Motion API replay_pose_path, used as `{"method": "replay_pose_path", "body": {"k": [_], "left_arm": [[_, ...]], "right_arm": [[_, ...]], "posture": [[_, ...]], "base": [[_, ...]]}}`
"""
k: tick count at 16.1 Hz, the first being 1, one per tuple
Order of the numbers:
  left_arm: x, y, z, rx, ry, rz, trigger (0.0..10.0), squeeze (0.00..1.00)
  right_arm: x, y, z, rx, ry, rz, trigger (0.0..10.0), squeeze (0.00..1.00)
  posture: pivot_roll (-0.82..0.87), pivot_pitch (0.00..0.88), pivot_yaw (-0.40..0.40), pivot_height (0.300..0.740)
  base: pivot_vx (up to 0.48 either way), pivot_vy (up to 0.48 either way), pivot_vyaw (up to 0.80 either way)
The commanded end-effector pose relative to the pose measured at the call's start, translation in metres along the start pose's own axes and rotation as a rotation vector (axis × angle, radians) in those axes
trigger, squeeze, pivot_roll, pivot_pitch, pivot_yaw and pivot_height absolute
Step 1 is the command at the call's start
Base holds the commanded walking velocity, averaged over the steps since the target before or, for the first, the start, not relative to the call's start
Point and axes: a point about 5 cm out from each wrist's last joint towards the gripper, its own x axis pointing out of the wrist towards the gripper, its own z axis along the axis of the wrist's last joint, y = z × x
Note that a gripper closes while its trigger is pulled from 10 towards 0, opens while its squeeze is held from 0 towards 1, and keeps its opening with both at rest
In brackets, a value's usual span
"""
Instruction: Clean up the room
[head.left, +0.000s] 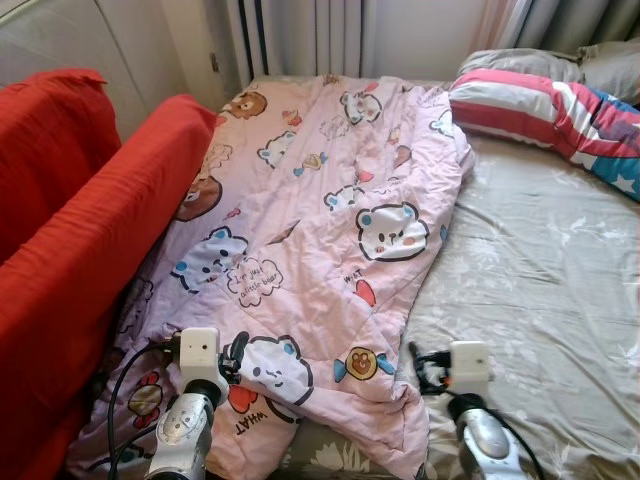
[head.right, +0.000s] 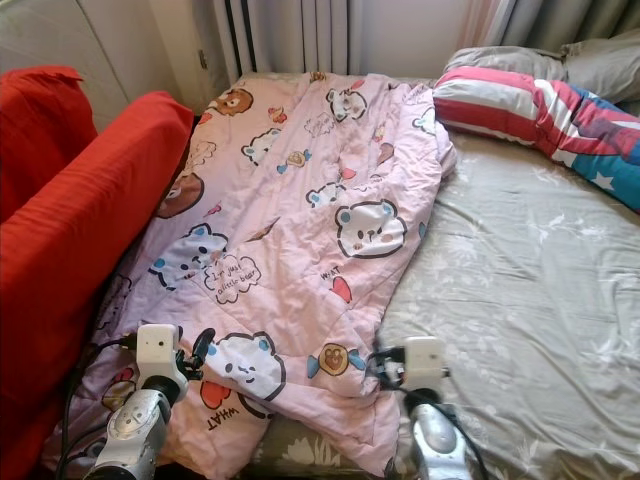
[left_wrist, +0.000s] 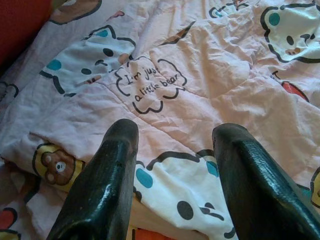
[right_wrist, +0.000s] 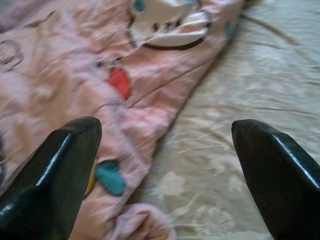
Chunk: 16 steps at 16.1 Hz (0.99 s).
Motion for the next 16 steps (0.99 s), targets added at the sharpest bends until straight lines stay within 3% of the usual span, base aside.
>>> {"method": "replay_pose_path", "body": {"k": [1, 7, 10, 16], "left_arm": [[-0.005, 0.001, -0.007, -0.004, 0.026, 0.001, 10.0, 0.0], [-0.004, -0.005, -0.008, -0.018, 0.03, -0.006, 10.0, 0.0], [-0.004, -0.006, -0.007, -0.024, 0.027, -0.006, 10.0, 0.0], [-0.004, -0.011, -0.004, -0.033, 0.012, -0.017, 10.0, 0.0]], "right_arm": [[-0.003, 0.0, -0.007, 0.002, 0.036, -0.002, 10.0, 0.0], [-0.002, 0.001, -0.008, 0.022, 0.053, 0.0, 10.0, 0.0], [-0.001, 0.002, -0.01, 0.013, 0.085, 0.004, 10.0, 0.0], [0.005, 0.005, -0.01, 0.104, 0.151, 0.045, 10.0, 0.0]], "posture": [[-0.02, 0.168, 0.013, 0.712], [-0.01, 0.19, 0.009, 0.637], [-0.01, 0.195, 0.006, 0.637], [0.0, 0.228, -0.004, 0.637]], "base": [[0.0, 0.0, 0.0], [0.0, 0.0, 0.0], [0.0, 0.0, 0.0], [0.0, 0.0, 0.0]]}}
